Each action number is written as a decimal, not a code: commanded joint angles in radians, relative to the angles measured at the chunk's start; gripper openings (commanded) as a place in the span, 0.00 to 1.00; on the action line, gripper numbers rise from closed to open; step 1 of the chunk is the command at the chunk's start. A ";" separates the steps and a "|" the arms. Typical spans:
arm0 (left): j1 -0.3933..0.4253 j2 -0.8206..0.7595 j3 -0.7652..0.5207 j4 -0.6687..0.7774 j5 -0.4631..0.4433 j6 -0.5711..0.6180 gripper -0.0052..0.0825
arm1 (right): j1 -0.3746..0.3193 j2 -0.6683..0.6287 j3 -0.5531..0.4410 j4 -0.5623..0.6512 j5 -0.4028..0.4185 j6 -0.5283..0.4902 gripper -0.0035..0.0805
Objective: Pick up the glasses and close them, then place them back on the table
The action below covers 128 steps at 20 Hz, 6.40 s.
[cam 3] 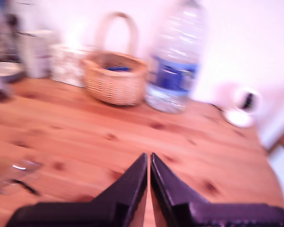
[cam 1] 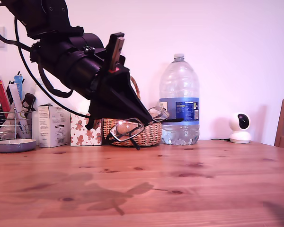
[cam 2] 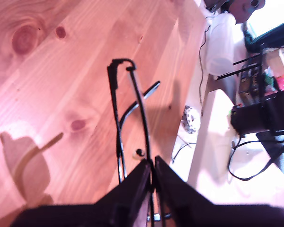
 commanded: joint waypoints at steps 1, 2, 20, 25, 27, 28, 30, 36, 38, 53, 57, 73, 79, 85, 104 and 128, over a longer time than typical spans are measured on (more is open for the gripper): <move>-0.008 0.021 0.008 0.007 -0.011 0.020 0.03 | -0.042 -0.036 -0.051 0.014 -0.019 0.027 0.03; -0.009 0.021 0.008 0.009 -0.015 0.030 0.03 | -0.076 -0.059 -0.071 0.014 -0.019 0.049 0.03; -0.008 0.079 0.008 0.047 -0.074 0.081 0.03 | -0.124 -0.090 -0.245 0.148 -0.097 0.164 0.03; -0.008 0.160 0.008 0.054 -0.074 0.081 0.03 | -0.124 -0.090 -0.245 0.148 -0.104 0.165 0.03; -0.007 0.181 0.008 0.056 -0.077 0.081 0.03 | -0.124 -0.090 -0.245 0.149 -0.105 0.165 0.03; -0.007 0.185 0.008 0.056 -0.077 0.081 0.03 | -0.124 -0.090 -0.245 0.149 -0.105 0.165 0.03; -0.007 0.185 0.008 0.069 -0.096 0.081 0.03 | -0.124 -0.090 -0.245 0.148 -0.105 0.166 0.03; -0.008 0.185 0.008 0.082 -0.180 0.080 0.04 | -0.124 -0.090 -0.245 0.149 -0.123 0.166 0.03; -0.011 0.185 0.008 0.083 -0.201 0.080 0.08 | -0.124 -0.090 -0.245 0.149 -0.123 0.166 0.03; -0.012 0.184 0.113 -0.024 -0.359 0.132 0.37 | -0.124 -0.090 -0.245 0.153 -0.131 0.183 0.03; -0.010 0.169 0.171 -0.103 -0.383 0.134 0.19 | -0.124 -0.090 -0.245 0.148 -0.130 0.184 0.03; 0.109 -0.121 0.206 -0.135 -0.730 0.152 0.03 | -0.360 -0.090 -0.246 0.102 -0.185 0.129 0.03; 0.183 -0.255 0.206 -0.133 -0.746 0.152 0.03 | -0.534 -0.090 -0.246 0.102 -0.235 0.136 0.03; 0.198 -0.393 0.190 -0.092 -0.745 0.171 0.03 | -0.637 -0.090 -0.246 0.173 -0.498 0.099 0.03; 0.240 -1.024 -0.740 0.613 -0.840 0.010 0.03 | -0.629 -0.085 -0.290 0.157 -0.470 0.203 0.03; 0.235 -1.564 -1.156 0.553 -0.922 -0.111 0.03 | -0.629 -0.240 -0.346 0.012 -0.548 0.046 0.03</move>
